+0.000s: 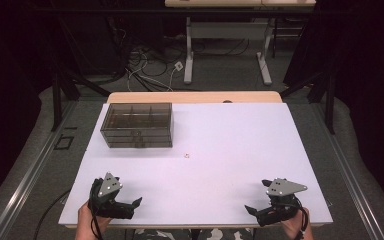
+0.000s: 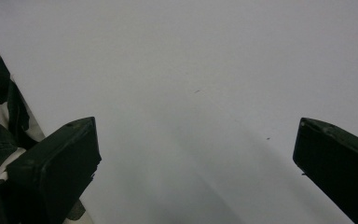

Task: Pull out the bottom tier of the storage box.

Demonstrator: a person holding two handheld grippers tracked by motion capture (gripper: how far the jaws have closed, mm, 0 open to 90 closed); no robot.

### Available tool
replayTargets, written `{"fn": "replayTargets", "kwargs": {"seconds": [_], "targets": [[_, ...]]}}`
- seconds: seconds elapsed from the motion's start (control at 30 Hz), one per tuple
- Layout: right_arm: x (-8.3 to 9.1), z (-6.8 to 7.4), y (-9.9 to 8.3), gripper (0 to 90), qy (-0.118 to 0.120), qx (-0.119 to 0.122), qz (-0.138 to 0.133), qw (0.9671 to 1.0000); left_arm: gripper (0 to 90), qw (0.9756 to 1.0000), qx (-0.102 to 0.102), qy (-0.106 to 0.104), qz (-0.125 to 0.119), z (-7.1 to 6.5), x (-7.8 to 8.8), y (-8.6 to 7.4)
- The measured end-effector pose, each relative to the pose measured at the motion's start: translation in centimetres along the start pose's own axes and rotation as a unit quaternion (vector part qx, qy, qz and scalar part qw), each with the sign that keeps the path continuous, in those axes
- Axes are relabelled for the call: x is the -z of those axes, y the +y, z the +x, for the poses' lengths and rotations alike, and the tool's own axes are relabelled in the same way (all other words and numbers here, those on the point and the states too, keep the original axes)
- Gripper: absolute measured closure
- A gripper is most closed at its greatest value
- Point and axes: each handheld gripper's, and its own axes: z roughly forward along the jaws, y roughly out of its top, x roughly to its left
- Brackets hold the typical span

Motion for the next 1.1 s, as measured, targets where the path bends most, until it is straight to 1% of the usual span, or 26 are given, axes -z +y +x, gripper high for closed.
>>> {"fn": "replayTargets", "kwargs": {"seconds": [0.2,0.23,0.27,0.3,0.33,0.37,0.4,0.43,0.47,0.53,0.6,0.63,0.67,0.7,0.73,0.77,0.8,0.83,0.87,0.9,0.97,1.0,1.03,1.1], "targets": [[-0.1,0.0,0.0,0.0,0.001,0.002,0.000,1.0000,0.0,1.0000,0.004,0.004,0.006,0.0,-0.1,0.1],[-0.1,0.0,0.0,0.0,0.002,0.002,0.001,1.0000,0.0,0.9999,0.006,0.005,0.011,0.1,-0.1,0.2],[-0.1,0.0,0.0,0.0,0.002,0.002,0.001,1.0000,0.0,0.9999,0.006,0.005,0.011,0.1,-0.1,0.2],[-0.1,-0.1,0.0,0.0,0.001,0.002,0.001,1.0000,0.0,0.9999,0.007,0.005,0.009,0.2,-0.2,0.2],[-0.1,-0.1,0.0,0.0,0.001,-0.001,0.005,1.0000,0.0,0.9999,0.007,0.005,0.013,0.2,-0.2,0.2],[-0.1,-0.1,0.0,0.0,0.002,0.002,0.005,1.0000,0.0,0.9998,0.007,0.005,0.018,0.3,-0.2,0.3],[-0.2,-0.1,0.0,0.0,0.003,0.002,0.005,1.0000,0.0,0.9998,0.009,0.006,0.014,0.3,-0.3,0.4],[-0.1,-0.1,0.0,0.0,0.003,0.003,0.004,1.0000,0.0,0.9997,0.012,0.007,0.020,0.4,-0.4,0.6],[-0.1,-0.1,0.0,0.0,0.003,0.003,0.004,1.0000,0.0,0.9997,0.012,0.007,0.020,0.4,-0.4,0.6],[-0.1,-0.1,0.0,0.0,0.000,-0.001,0.001,1.0000,0.0,0.9997,0.012,0.007,0.020,0.6,-0.5,0.8],[-0.1,-0.1,0.0,0.0,0.000,-0.001,0.003,1.0000,0.0,0.9996,0.016,0.011,0.021,0.7,-0.5,1.1],[-0.2,-0.1,0.0,0.0,0.000,-0.002,-0.001,1.0000,0.0,0.9996,0.016,0.011,0.023,0.9,-0.5,1.2],[-0.2,-0.2,0.0,0.0,-0.001,-0.003,0.002,1.0000,0.0,0.9994,0.018,0.011,0.027,0.9,-0.6,1.2],[-0.3,-0.2,0.0,0.0,0.000,-0.003,0.002,1.0000,0.0,0.9994,0.016,0.014,0.027,1.0,-0.8,1.3],[-0.2,-0.2,0.0,0.0,-0.001,-0.001,0.005,1.0000,0.0,0.9990,0.024,0.012,0.036,1.2,-1.2,1.5],[-0.2,-0.2,0.0,0.0,-0.001,-0.001,0.005,1.0000,0.0,0.9990,0.024,0.012,0.036,1.2,-1.2,1.5],[-0.2,-0.1,0.0,0.0,-0.005,-0.001,0.002,1.0000,0.0,0.9988,0.020,0.012,0.042,1.3,-1.4,1.7],[-0.2,0.0,0.0,0.0,-0.003,-0.002,0.003,1.0000,0.0,0.9987,0.022,0.015,0.043,1.3,-1.6,1.8],[-0.2,0.0,0.0,0.0,-0.005,-0.002,0.002,1.0000,0.0,0.9984,0.029,0.014,0.046,1.4,-1.8,1.9],[-0.2,0.0,0.1,0.0,-0.004,-0.001,0.002,1.0000,0.0,0.9983,0.030,0.011,0.049,1.4,-2.0,2.1],[-0.5,-0.1,0.0,0.0,-0.005,0.000,0.000,1.0000,0.0,0.9980,0.030,0.011,0.054,1.4,-2.3,2.4],[-0.5,-0.1,0.0,0.0,-0.005,0.000,0.000,1.0000,0.0,0.9979,0.027,0.012,0.058,1.4,-2.4,2.6],[-0.5,-0.2,0.0,0.0,-0.002,0.001,0.004,1.0000,0.0,0.9978,0.029,0.019,0.057,1.3,-2.7,2.8],[-0.5,-0.2,0.0,0.0,-0.001,-0.001,0.004,1.0000,0.0,0.9975,0.028,0.019,0.062,1.3,-3.2,3.3]]}}
